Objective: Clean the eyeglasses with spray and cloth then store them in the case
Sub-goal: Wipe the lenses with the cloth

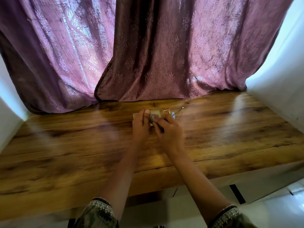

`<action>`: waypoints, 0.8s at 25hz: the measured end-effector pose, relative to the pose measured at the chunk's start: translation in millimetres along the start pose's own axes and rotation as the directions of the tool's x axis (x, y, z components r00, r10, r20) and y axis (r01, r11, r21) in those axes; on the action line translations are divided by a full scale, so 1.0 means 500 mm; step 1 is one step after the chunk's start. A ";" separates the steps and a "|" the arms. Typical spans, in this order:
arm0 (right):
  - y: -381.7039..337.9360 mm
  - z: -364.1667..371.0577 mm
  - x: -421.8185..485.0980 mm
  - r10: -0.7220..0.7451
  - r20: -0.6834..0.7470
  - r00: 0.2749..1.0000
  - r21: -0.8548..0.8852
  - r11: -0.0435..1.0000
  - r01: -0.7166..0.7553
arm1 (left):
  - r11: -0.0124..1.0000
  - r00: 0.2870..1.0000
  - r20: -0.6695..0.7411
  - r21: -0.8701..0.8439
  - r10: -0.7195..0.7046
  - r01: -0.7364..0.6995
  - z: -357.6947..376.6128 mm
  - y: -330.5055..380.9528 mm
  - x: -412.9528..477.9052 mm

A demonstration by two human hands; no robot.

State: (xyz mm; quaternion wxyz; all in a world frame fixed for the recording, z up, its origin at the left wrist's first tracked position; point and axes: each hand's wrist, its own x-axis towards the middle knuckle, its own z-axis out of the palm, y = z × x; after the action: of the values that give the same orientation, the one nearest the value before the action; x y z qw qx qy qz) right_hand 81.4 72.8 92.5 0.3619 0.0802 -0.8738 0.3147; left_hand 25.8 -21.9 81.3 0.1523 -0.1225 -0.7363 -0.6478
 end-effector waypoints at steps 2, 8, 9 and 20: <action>0.010 -0.003 -0.027 0.012 0.023 1.000 0.022 1.000 -0.012 | 0.999 1.000 0.001 0.033 -0.006 0.006 -0.003 -0.004 0.000; 0.019 -0.023 0.024 0.130 -0.075 0.989 -0.017 0.991 -0.131 | 0.999 0.999 0.049 0.031 -0.016 0.015 -0.002 0.002 -0.004; 0.011 -0.019 0.035 0.124 -0.080 0.989 -0.028 0.992 -0.126 | 0.999 0.999 0.050 0.032 -0.006 0.005 -0.001 0.004 -0.004; 0.014 -0.011 0.001 0.086 -0.038 0.996 -0.003 0.996 -0.086 | 0.999 0.999 0.031 0.034 -0.026 0.025 -0.011 0.001 -0.004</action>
State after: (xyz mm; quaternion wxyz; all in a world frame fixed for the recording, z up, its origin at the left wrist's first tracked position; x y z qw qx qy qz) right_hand 81.7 81.9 92.3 0.3647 0.0360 -0.8701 0.3295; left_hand 28.3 -27.3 81.7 0.1345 -0.1205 -0.7508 -0.6353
